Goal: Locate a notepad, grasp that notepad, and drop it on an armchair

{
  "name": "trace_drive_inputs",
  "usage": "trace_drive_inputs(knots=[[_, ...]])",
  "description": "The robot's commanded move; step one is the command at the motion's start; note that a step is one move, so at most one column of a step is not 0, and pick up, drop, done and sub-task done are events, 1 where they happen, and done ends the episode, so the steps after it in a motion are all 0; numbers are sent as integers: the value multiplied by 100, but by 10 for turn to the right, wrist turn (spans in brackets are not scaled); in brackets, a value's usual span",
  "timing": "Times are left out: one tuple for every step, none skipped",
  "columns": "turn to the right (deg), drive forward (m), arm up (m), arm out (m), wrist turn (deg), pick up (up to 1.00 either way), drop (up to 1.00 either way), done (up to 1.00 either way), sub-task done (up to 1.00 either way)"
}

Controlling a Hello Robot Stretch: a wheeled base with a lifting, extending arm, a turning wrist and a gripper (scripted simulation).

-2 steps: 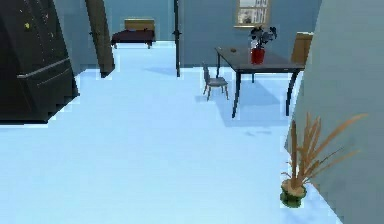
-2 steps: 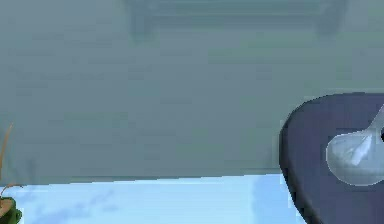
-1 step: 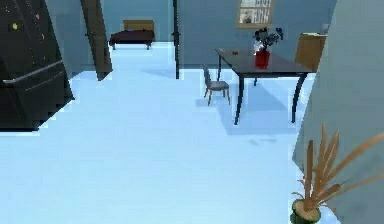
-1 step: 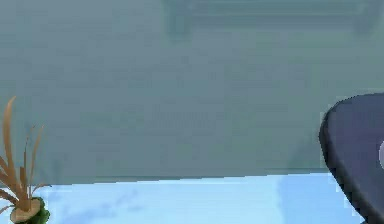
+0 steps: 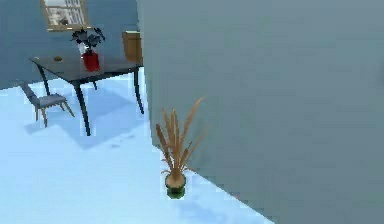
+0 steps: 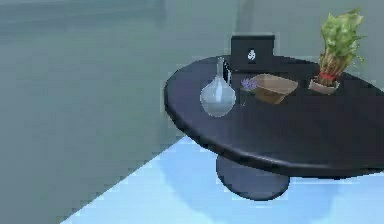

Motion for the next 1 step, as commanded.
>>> trace_drive_inputs(knots=[[450,0,0,0,0,0,0,0,0]])
